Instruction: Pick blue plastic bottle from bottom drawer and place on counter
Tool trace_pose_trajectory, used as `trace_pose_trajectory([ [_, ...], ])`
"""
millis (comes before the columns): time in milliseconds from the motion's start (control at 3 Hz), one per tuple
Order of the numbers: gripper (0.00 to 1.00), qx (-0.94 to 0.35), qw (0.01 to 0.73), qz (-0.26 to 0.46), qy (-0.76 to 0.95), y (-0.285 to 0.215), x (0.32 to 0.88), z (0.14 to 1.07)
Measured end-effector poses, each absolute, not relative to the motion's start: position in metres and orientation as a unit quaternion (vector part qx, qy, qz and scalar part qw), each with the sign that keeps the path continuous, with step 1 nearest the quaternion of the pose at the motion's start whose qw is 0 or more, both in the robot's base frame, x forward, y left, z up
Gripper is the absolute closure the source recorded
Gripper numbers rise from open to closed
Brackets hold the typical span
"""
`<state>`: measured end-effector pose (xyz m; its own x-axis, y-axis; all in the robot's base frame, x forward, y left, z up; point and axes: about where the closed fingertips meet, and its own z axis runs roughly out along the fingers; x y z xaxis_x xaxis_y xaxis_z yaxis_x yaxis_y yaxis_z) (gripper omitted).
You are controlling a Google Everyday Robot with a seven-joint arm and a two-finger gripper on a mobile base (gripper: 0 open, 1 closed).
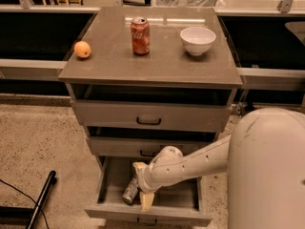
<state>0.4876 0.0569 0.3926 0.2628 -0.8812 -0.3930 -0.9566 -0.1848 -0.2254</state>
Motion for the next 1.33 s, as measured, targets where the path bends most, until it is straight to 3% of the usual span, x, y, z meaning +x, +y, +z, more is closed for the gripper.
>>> trace_pose_trajectory([
  [667,0.0,-0.753,0.337,0.101,0.556,0.097,0.547,0.316],
  [1333,0.0,-0.756,0.357,0.102,0.54,0.105,0.548,0.31],
])
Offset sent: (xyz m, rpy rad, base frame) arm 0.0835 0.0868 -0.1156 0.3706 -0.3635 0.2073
